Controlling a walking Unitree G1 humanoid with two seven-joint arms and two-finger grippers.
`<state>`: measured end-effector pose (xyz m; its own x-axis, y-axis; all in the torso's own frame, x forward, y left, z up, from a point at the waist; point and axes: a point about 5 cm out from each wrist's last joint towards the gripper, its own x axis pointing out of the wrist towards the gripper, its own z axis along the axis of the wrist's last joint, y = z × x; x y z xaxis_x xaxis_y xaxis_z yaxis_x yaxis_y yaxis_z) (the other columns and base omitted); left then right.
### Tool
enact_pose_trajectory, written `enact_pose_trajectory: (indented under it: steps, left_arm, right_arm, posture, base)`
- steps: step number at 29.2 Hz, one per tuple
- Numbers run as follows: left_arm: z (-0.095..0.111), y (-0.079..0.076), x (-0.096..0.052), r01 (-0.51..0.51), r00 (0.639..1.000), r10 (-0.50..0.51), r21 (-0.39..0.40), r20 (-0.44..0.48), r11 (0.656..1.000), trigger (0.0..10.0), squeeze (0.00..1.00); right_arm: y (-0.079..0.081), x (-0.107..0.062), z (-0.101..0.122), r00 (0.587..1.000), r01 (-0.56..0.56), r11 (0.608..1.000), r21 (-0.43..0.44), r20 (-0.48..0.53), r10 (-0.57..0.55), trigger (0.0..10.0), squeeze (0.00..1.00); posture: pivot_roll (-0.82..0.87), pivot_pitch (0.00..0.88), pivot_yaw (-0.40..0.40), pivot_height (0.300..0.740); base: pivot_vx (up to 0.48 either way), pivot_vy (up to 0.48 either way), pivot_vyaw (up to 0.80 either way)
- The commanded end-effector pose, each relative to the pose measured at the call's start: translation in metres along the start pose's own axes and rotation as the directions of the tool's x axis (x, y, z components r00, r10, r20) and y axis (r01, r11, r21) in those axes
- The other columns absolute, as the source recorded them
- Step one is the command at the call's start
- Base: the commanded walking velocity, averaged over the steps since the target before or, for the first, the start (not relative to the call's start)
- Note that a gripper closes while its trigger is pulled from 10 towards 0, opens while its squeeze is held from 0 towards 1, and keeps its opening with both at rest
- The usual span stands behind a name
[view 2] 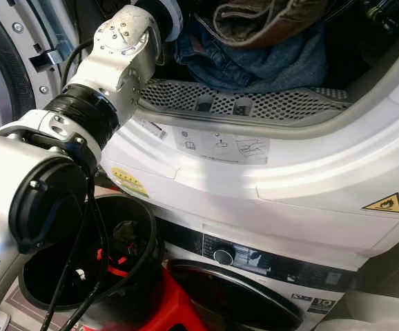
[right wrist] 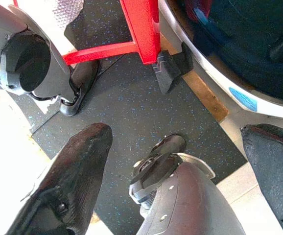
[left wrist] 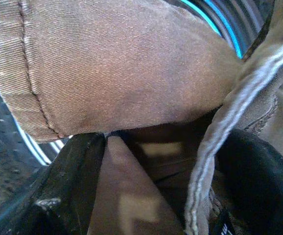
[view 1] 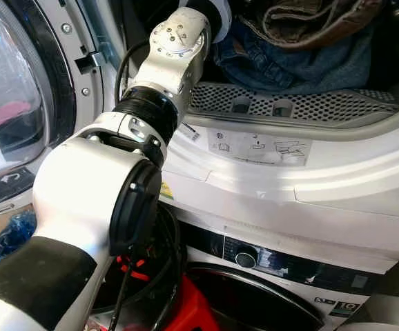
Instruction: Clothes washing
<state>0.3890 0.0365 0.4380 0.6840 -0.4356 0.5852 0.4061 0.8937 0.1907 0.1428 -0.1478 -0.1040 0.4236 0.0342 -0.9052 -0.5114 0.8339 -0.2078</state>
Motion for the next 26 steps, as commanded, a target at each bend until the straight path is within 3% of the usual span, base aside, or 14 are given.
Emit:
enact_pose_trajectory:
  steps: [1,6,13,17,21,26]
  left_arm:
    - [0.0,-0.004,0.0,0.062,0.998,-0.062,-0.039,0.013,0.997,10.0,0.0]
    - [0.001,-0.014,0.0,0.153,0.988,-0.149,-0.084,0.052,0.985,10.0,0.0]
    - [0.006,-0.01,-0.002,0.159,0.982,-0.143,-0.129,0.125,0.979,10.0,0.0]
    - [0.011,-0.001,-0.002,0.095,0.987,-0.081,-0.097,0.142,0.991,10.0,0.0]
    - [0.013,0.031,-0.006,-0.081,0.992,0.09,-0.091,0.091,0.992,10.0,0.0]
    - [0.008,0.048,-0.012,-0.155,0.986,0.159,-0.082,0.042,0.984,10.0,0.0]
  right_arm:
    - [0.029,-0.007,-0.042,0.983,-0.086,0.996,0.023,-0.163,0.088,10.0,0.0]
    - [0.029,-0.007,-0.042,0.983,-0.081,0.996,0.027,-0.163,0.084,10.0,0.0]
    - [0.028,-0.007,-0.041,0.984,-0.077,0.997,0.021,-0.162,0.079,10.0,0.0]
    - [0.028,-0.006,-0.04,0.984,-0.076,0.997,0.018,-0.16,0.078,10.0,0.0]
    - [0.028,-0.006,-0.038,0.985,-0.077,0.997,0.014,-0.155,0.078,10.0,0.0]
    - [0.028,-0.006,-0.038,0.985,-0.078,0.997,0.011,-0.154,0.079,10.0,0.0]
  posture:
    - [-0.1,0.064,0.168,0.74]
    - [-0.12,0.063,0.172,0.74]
    - [-0.11,0.06,0.17,0.74]
    - [-0.11,0.058,0.17,0.74]
    - [-0.11,0.047,0.175,0.74]
    - [-0.12,0.042,0.177,0.74]
  base:
    - [0.0,0.0,0.0]
    - [0.0,0.0,0.0]
    - [0.0,0.0,0.0]
    - [0.0,0.0,0.0]
    - [0.0,0.0,0.0]
    - [0.0,0.0,0.0]
